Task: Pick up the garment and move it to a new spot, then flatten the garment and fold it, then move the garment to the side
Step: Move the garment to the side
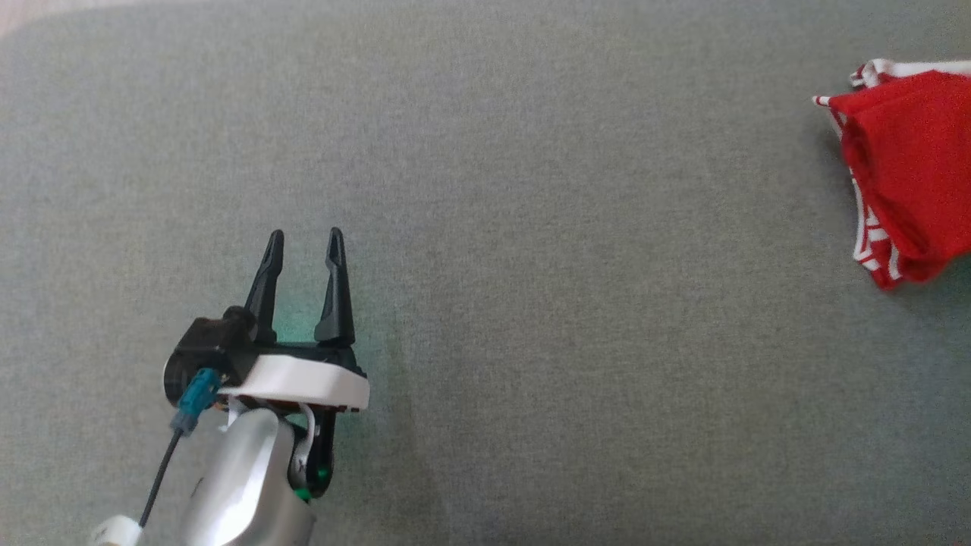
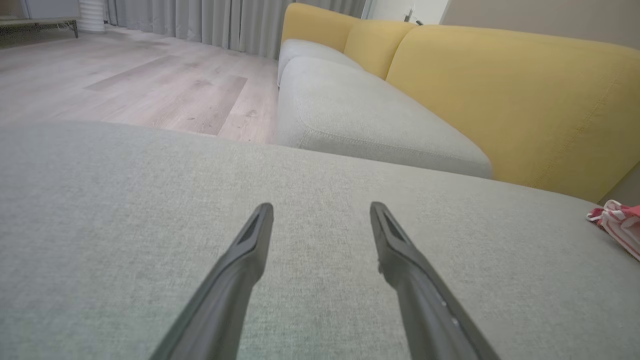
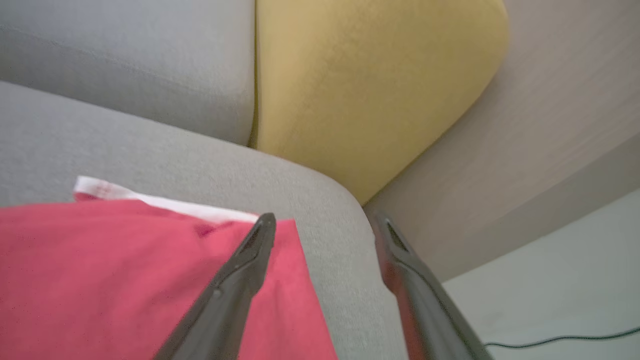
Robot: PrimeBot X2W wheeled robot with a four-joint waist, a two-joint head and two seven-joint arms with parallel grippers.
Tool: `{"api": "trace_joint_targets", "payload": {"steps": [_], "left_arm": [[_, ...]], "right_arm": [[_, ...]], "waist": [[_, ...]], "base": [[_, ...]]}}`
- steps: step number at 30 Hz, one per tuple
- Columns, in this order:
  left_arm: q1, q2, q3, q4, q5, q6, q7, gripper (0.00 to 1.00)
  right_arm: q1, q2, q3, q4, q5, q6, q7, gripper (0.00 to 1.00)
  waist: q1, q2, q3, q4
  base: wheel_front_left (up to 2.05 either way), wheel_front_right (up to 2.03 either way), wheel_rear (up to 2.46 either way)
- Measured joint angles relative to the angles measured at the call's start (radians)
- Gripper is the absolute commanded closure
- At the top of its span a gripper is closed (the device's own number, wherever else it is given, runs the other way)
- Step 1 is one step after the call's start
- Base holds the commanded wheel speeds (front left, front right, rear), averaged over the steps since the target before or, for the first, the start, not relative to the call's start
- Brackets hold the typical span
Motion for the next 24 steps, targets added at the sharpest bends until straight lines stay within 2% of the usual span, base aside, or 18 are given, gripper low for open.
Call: {"api": "trace_joint_targets", "payload": {"steps": [8,9,13,18,24], "left_arm": [[0.021,0.0,0.012,-0.001,0.0,0.001,0.0,0.0],[0.045,0.0,0.019,-0.002,0.0,0.002,0.0,0.0],[0.091,0.0,0.035,-0.014,0.0,0.003,0.0,0.0],[0.122,0.0,0.039,-0.037,0.0,0.01,0.0,0.0],[0.178,0.001,0.04,-0.044,0.0,0.019,0.0,0.0]], "right_arm": [[0.001,0.093,0.015,-0.053,0.019,0.0,-0.05,0.0],[0.001,0.142,0.024,-0.085,0.047,0.0,-0.061,0.0],[0.012,0.274,0.036,-0.187,0.114,0.0,-0.076,0.0],[0.128,0.403,0.049,-0.319,0.219,0.0,-0.112,0.0],[0.334,0.448,0.105,-0.38,0.355,0.0,-0.161,0.0]], "waist": [[-0.0002,0.0,-0.093,-0.008],[-0.0002,0.0,-0.124,-0.009],[-0.0003,0.0,-0.183,-0.007],[-0.0003,0.0,-0.242,0.007],[-0.0001,0.0,-0.28,0.036]], "base": [[0.0,0.0,0.0],[0.0,0.0,0.0],[0.0,0.0,0.0],[0.0,0.0,0.0],[0.0,0.0,0.0]]}}
